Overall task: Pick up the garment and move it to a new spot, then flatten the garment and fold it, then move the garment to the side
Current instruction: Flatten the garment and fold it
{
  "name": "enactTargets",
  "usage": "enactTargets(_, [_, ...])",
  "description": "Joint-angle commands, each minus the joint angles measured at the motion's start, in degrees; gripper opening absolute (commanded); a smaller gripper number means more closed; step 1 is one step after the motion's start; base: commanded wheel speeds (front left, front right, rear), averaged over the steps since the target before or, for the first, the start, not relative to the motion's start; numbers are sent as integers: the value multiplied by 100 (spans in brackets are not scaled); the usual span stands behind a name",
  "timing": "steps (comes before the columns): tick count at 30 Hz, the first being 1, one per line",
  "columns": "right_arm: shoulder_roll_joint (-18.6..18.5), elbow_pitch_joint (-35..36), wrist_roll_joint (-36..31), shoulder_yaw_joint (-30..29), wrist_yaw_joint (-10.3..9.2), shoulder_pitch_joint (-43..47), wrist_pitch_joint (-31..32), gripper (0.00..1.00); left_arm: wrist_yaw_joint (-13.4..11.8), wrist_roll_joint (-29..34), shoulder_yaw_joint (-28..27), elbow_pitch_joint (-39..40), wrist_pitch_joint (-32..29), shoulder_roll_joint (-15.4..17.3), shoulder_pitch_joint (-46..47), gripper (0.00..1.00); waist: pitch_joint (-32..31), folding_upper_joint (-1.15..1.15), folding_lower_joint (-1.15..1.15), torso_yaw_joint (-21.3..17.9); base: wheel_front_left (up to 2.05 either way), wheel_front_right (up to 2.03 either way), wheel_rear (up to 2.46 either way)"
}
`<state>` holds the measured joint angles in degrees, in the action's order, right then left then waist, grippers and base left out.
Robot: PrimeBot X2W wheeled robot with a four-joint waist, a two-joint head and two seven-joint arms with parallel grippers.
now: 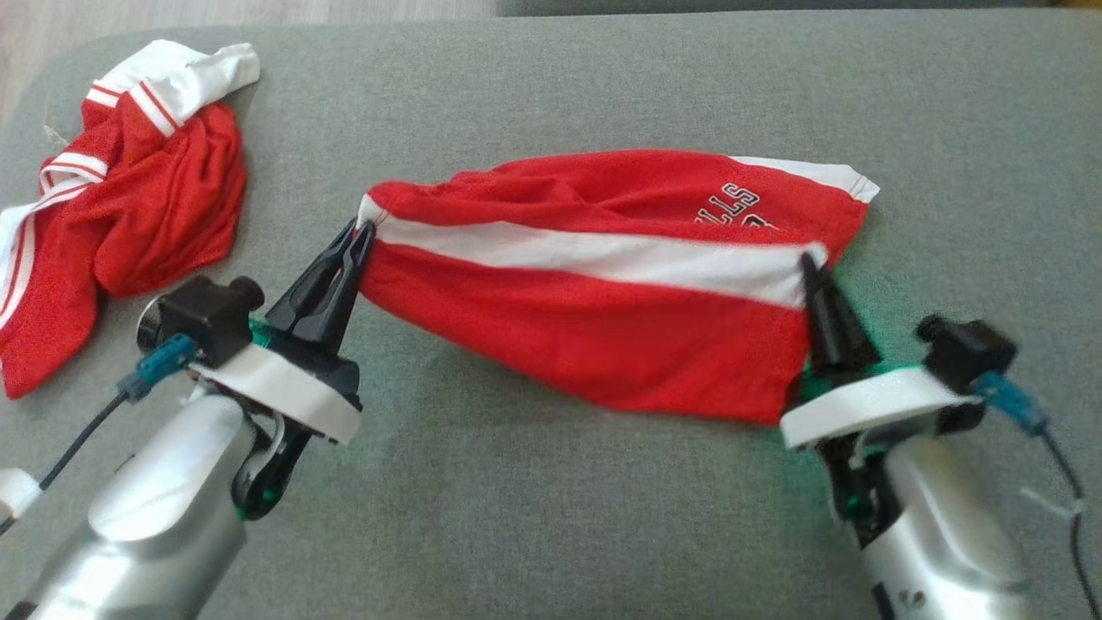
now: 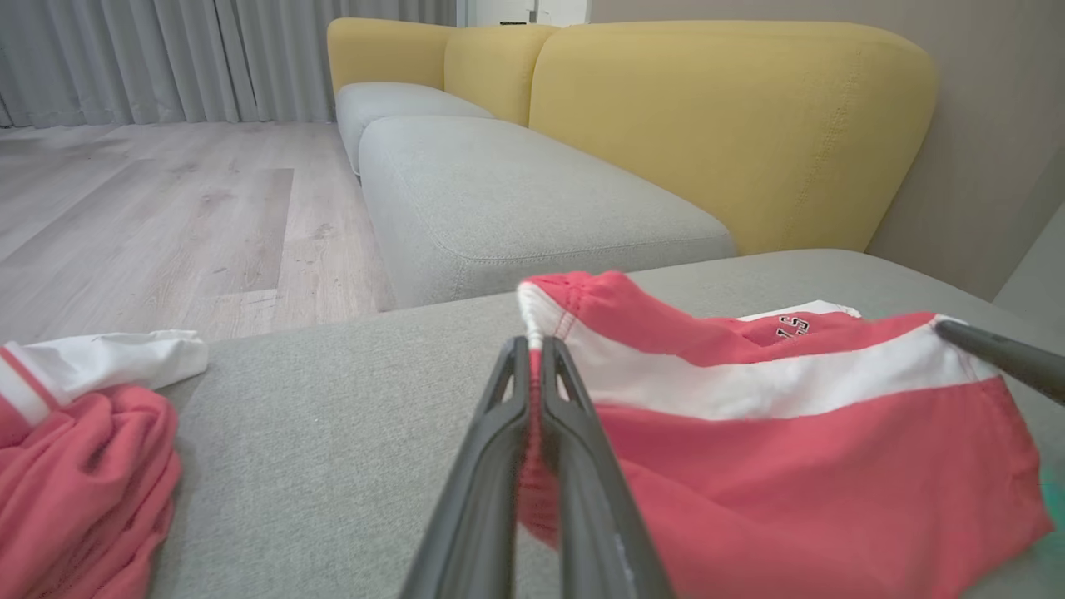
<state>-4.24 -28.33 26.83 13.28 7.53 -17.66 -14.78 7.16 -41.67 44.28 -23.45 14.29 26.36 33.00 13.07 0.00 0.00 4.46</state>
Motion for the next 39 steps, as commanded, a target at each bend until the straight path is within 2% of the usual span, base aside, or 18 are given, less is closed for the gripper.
enactTargets(1, [-34, 374, -83, -59, -4, -112, -22, 0, 27, 41, -326, 217, 70, 176, 369, 0, 45, 0, 0, -36, 0, 0, 0])
enactTargets(4, [-169, 858, -154, -412, -4, -400, -22, 0, 30, -6, -350, 521, 70, 153, 708, 0, 177, 0, 0, -120, 0, 0, 0])
enactTargets(8, [-631, 1343, -293, -745, -4, -1286, -22, 0, 31, -99, -423, 927, 71, 71, 1701, 0, 471, 0, 0, -282, 0, 0, 0])
enactTargets(15, [-1503, 1487, -462, -1180, -4, -3397, -22, 0, 32, 111, -753, 864, 71, -524, 3662, 0, 938, 0, 0, -553, 0, 0, 0])
enactTargets(21, [-1744, 1771, -564, -1400, -4, -4003, -22, 0, 32, 307, -1186, 989, 71, -867, 4081, 0, 1117, 0, 0, -634, 0, 0, 0])
enactTargets(26, [-1749, 2124, -432, -1531, -4, -3293, -13, 0, 32, 432, -1184, 1318, 71, -927, 3173, 0, 1095, 0, 0, -611, 0, 0, 0])
enactTargets(31, [-1630, 2672, -238, -1731, -4, -1485, 88, 0, 33, 788, -734, 1663, 71, -820, 1434, 0, 940, 0, 0, -530, 0, 0, 0])
enactTargets(39, [-1295, 3476, -112, -1894, -4, 697, 388, 0, 33, 1283, -1130, 1783, 71, -1068, -950, 0, 553, 0, 0, -625, 0, 0, 0])
